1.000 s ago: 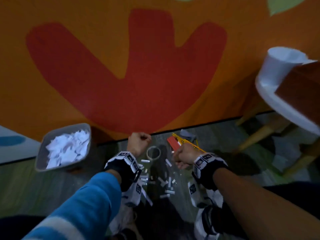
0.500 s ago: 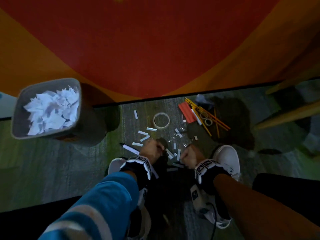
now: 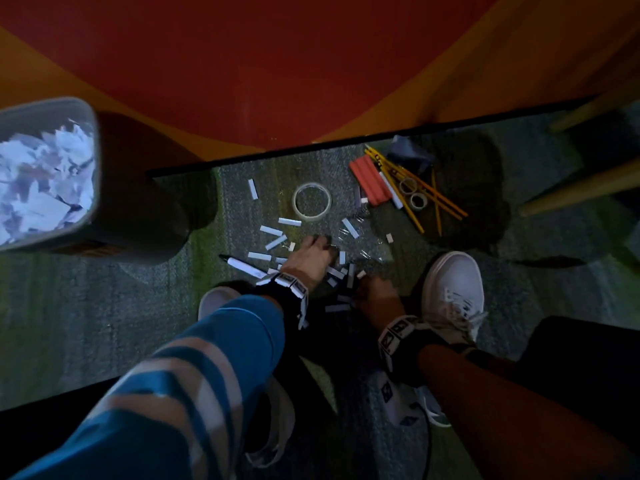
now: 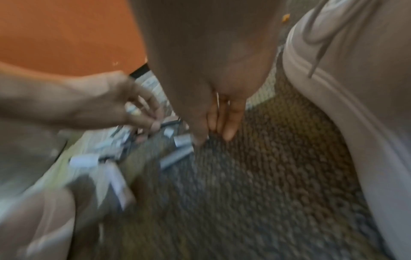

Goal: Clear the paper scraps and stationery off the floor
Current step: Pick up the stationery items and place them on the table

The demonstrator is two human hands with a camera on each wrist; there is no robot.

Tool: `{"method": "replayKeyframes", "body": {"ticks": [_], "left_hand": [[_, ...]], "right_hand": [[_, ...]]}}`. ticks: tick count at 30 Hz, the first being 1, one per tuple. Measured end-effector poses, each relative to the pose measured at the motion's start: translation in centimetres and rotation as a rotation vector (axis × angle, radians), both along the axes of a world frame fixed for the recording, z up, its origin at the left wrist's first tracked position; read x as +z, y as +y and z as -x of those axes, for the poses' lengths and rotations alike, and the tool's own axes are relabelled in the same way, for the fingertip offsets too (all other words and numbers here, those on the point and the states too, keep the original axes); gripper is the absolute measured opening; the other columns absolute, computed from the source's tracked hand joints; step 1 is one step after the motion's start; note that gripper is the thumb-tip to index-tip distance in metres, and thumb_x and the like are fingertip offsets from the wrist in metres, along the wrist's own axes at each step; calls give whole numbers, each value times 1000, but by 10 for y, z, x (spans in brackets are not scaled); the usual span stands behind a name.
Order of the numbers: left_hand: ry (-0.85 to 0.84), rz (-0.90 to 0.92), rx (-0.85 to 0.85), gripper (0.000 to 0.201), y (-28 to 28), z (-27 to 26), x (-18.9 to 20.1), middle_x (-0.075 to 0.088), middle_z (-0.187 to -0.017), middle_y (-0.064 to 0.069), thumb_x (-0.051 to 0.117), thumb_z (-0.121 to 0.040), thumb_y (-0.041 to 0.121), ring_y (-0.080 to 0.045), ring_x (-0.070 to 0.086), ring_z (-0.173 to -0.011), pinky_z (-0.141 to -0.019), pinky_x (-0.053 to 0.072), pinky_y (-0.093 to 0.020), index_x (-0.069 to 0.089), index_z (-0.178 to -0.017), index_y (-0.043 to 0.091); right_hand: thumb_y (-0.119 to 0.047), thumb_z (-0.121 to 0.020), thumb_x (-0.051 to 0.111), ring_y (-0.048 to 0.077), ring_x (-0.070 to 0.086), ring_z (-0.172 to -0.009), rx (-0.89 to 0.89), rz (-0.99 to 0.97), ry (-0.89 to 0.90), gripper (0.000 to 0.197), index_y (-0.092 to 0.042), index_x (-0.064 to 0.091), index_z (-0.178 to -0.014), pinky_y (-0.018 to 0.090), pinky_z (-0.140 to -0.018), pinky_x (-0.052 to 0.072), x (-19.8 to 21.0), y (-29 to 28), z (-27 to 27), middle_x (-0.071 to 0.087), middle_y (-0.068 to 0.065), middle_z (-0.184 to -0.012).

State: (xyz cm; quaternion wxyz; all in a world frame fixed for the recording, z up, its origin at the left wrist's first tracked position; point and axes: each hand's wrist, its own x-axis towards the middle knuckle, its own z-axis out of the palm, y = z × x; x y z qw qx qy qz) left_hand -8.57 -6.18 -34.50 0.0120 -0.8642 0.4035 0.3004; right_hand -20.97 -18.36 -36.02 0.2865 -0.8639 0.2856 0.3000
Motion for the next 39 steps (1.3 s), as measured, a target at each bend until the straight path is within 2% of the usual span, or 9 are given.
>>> {"method": "replayKeyframes", "body": {"ticks": [3, 6, 11, 14, 18, 22, 32, 37, 39], "left_hand": [[35, 18, 19, 33, 2, -7, 20, 50, -139, -14, 47, -96, 4, -32, 46, -129, -96, 44, -40, 57, -127, 11], [95, 87, 115, 36, 5, -18, 56, 66, -118, -17, 50, -95, 7, -33, 65, -106, -82, 48, -36, 59, -129, 15], [-13, 193, 203, 9, -4, -50, 155, 67, -98, -10, 65, -93, 20, -30, 66, -94, -78, 51, -34, 68, -98, 14], [-123, 288, 174, 6, -14, -58, 228, 68, -98, -11, 67, -88, 15, -33, 66, -95, -77, 49, -33, 69, -94, 16], [-217, 415, 114, 15, -33, -50, 316, 72, -99, -15, 69, -85, 20, -36, 67, -95, -79, 55, -39, 73, -99, 15], [-293, 568, 164, 9, -51, -31, 375, 72, -90, -13, 70, -82, 14, -36, 69, -88, -76, 57, -45, 72, -91, 14], [-286, 937, 358, 11, -99, -28, 422, 72, -83, 2, 74, -83, 14, -13, 68, -79, -78, 55, -27, 75, -93, 18], [-175, 1128, 452, 8, -129, -26, 437, 71, -78, 8, 74, -87, 19, -10, 69, -72, -68, 56, -23, 75, -94, 21], [-107, 1229, 513, 10, -146, -17, 448, 71, -75, 7, 75, -87, 17, -9, 69, -66, -61, 55, -19, 74, -96, 22]], "right_hand": [[-26, -90, 65, 34, 66, -104, -43, -45, -26, 23, -6, 72, -101, 35, -86, 50, 15, -5, -6, 70, 19, -109], [-21, -86, 71, 29, 67, -89, -124, -73, -150, 16, -6, 71, -79, 28, -72, 46, 45, -19, -14, 71, 16, -91], [-16, -89, 64, 31, 62, -108, -25, -22, -221, 23, -5, 69, -109, 29, -89, 49, 125, -44, -45, 67, 14, -111], [-15, -86, 68, 27, 63, -104, 43, -10, -273, 32, -10, 67, -118, 29, -89, 50, 191, -53, -56, 68, 12, -114], [-5, -82, 69, 23, 65, -69, 40, 38, -416, 24, -11, 75, -103, 24, -61, 48, 284, -67, -59, 70, 11, -80], [-13, -90, 66, 22, 65, -88, 121, 98, -513, 13, -8, 77, -96, 24, -69, 43, 355, -77, -54, 73, 11, -96], [-5, -86, 63, 11, 61, -65, 14, 207, -728, 23, -18, 69, -68, 24, -62, 47, 429, -114, -41, 65, -3, -68], [-11, -93, 63, 8, 61, -80, -120, 232, -901, 14, -16, 76, -91, 22, -72, 47, 469, -149, -38, 64, -7, -82], [-10, -93, 63, 10, 65, -72, -264, 204, -976, 12, -13, 75, -94, 27, -71, 56, 485, -172, -31, 69, -3, -80]]}}
